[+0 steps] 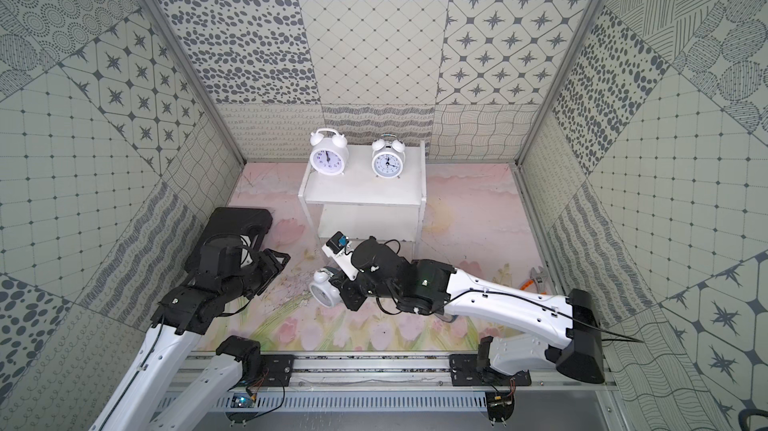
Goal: Place the alarm clocks on the shelf by style
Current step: Pick up the alarm from the center of the board, then place the alarm on the shelf.
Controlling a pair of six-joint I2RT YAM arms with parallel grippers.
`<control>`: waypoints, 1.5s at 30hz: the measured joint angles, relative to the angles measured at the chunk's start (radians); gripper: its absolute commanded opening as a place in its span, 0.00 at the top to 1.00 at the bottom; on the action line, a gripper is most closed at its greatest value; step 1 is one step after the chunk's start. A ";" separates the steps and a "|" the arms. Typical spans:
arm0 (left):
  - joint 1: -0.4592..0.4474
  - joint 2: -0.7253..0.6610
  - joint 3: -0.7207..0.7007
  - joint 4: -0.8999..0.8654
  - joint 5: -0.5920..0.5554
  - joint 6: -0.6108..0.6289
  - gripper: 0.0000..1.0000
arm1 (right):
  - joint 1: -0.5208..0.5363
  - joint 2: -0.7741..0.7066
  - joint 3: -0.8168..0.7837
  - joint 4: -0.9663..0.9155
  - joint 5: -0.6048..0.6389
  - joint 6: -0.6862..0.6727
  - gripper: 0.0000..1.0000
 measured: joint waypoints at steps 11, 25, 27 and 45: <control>-0.312 0.092 -0.024 0.260 0.167 0.093 0.32 | -0.093 -0.243 -0.140 -0.080 0.000 0.082 1.00; -0.428 0.154 -0.079 0.509 0.343 0.153 0.11 | -0.212 -0.335 -0.200 -0.076 -0.200 0.143 1.00; -0.434 0.163 -0.087 0.538 0.365 0.153 0.09 | -0.219 -0.349 -0.204 -0.076 -0.224 0.151 1.00; -0.483 0.212 -0.108 0.761 0.531 0.129 0.08 | -0.301 -0.432 -0.248 0.013 -0.419 0.229 1.00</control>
